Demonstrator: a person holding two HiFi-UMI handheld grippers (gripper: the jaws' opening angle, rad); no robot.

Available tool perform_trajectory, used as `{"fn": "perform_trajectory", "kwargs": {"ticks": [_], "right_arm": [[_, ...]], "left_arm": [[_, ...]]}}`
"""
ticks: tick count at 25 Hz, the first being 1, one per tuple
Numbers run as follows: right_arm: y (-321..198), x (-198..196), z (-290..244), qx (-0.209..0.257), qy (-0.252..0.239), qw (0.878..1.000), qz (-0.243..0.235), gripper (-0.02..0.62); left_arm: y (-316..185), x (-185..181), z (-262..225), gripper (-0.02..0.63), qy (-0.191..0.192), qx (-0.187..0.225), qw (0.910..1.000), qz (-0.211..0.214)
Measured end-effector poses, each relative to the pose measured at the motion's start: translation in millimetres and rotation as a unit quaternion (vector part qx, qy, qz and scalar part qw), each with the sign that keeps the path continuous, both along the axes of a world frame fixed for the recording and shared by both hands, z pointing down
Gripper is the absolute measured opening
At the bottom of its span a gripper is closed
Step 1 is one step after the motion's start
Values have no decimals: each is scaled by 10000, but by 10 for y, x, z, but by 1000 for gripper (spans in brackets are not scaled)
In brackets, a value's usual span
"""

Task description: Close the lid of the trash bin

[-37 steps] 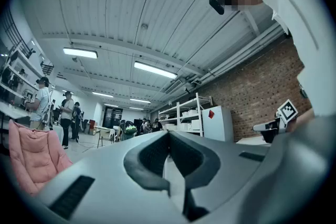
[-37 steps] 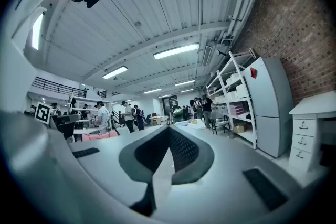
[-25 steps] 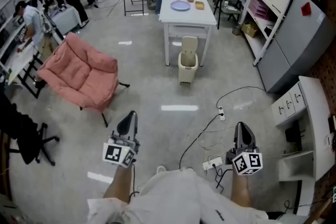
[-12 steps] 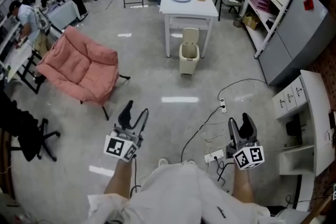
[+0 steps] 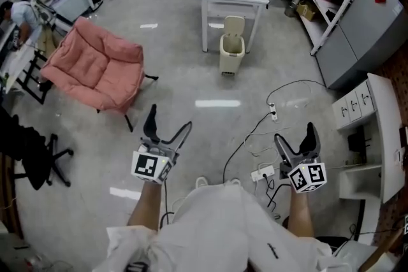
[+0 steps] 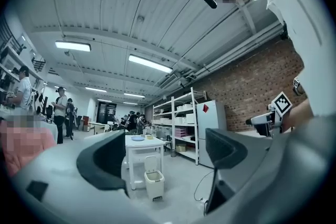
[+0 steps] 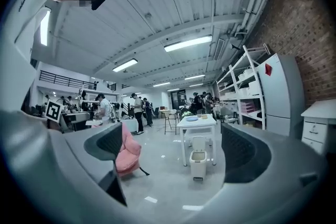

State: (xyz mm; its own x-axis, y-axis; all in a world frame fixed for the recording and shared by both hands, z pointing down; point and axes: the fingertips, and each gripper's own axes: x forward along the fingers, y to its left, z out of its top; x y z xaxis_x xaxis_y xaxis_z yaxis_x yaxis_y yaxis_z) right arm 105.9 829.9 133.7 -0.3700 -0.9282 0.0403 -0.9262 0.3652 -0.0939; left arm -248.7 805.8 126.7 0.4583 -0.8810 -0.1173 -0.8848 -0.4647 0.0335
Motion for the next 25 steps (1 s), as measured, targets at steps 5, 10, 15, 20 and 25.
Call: {"fn": "perform_trajectory", "kwargs": {"ticks": [5, 10, 15, 20, 25], "right_arm": [[-21, -159, 52, -109, 13, 9999, 61, 588], [14, -283, 186, -298, -22, 9995, 107, 589], [2, -402, 223, -421, -49, 9991, 84, 588], [-54, -448, 216, -423, -65, 9991, 38, 589], [-205, -541, 155, -357, -93, 9993, -89, 589]], "left_arm": [[-54, -215, 82, 454, 106, -53, 9999, 25], [-89, -363, 224, 454, 191, -163, 9996, 109], [-103, -459, 321, 454, 215, -302, 9992, 143], [-123, -510, 343, 454, 281, -348, 9989, 117], [-205, -589, 257, 454, 282, -257, 9993, 11]]}}
